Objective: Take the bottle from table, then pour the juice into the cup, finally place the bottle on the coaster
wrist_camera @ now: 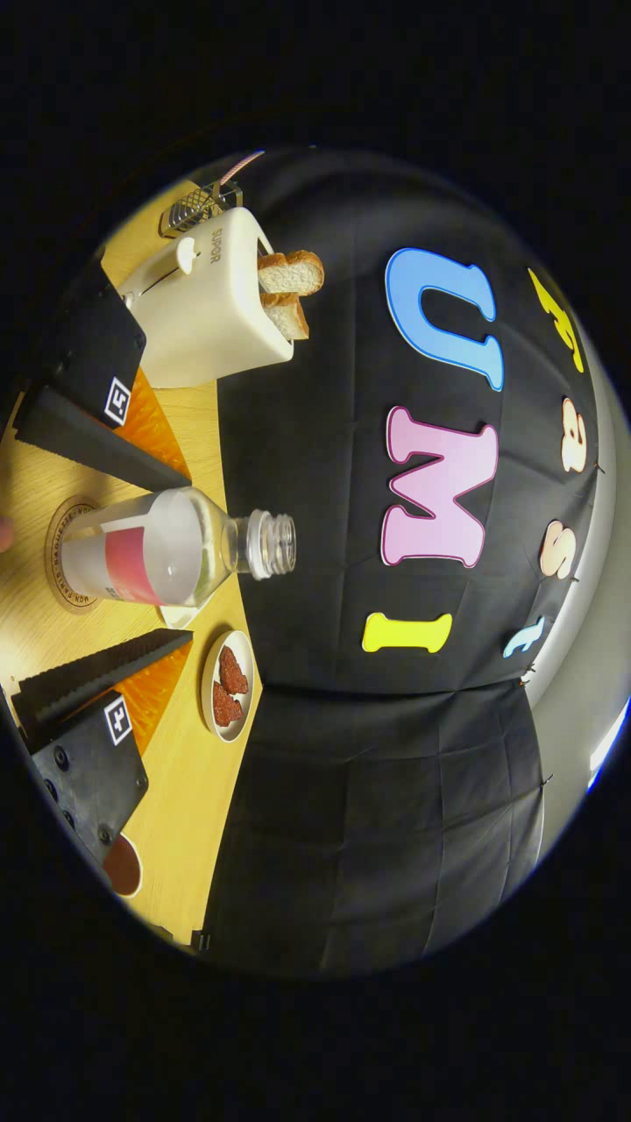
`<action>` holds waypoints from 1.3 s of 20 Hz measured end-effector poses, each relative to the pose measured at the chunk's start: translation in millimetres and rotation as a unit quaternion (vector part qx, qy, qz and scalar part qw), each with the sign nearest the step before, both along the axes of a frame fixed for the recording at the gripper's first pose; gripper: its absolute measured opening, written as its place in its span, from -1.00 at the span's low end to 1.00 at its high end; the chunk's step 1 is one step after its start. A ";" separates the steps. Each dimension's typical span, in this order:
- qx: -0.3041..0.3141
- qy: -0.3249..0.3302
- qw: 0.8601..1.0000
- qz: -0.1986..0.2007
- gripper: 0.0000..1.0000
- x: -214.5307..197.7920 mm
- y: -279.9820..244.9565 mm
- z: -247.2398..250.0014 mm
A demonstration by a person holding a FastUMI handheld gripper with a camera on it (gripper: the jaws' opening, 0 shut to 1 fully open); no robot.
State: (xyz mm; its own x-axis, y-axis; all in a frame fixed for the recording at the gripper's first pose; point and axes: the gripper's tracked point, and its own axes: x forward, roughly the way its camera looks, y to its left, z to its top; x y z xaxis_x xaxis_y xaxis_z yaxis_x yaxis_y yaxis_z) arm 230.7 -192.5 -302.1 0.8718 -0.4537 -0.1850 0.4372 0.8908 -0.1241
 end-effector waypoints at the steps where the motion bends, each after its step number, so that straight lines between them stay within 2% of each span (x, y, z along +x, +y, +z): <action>1: 0.000 0.000 1.000 0.002 0.92 -3.0 1.6 2.4; 10: 0.027 0.021 0.999 0.020 0.94 -65.6 26.5 23.3; 15: 0.039 0.001 0.998 0.048 0.93 -102.4 43.0 75.5; 17: 0.036 -0.004 0.997 0.064 0.94 -116.8 50.2 98.9; 21: 0.020 -0.001 0.993 0.119 0.93 -144.8 66.4 141.7; 26: 0.030 -0.006 0.983 0.181 0.93 -173.2 91.7 183.5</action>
State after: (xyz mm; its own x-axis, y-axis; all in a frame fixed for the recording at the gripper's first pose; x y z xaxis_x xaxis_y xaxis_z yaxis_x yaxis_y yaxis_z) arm 57.4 -100.7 -118.6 0.9763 -0.1019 -0.1907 0.0912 0.9938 -0.0639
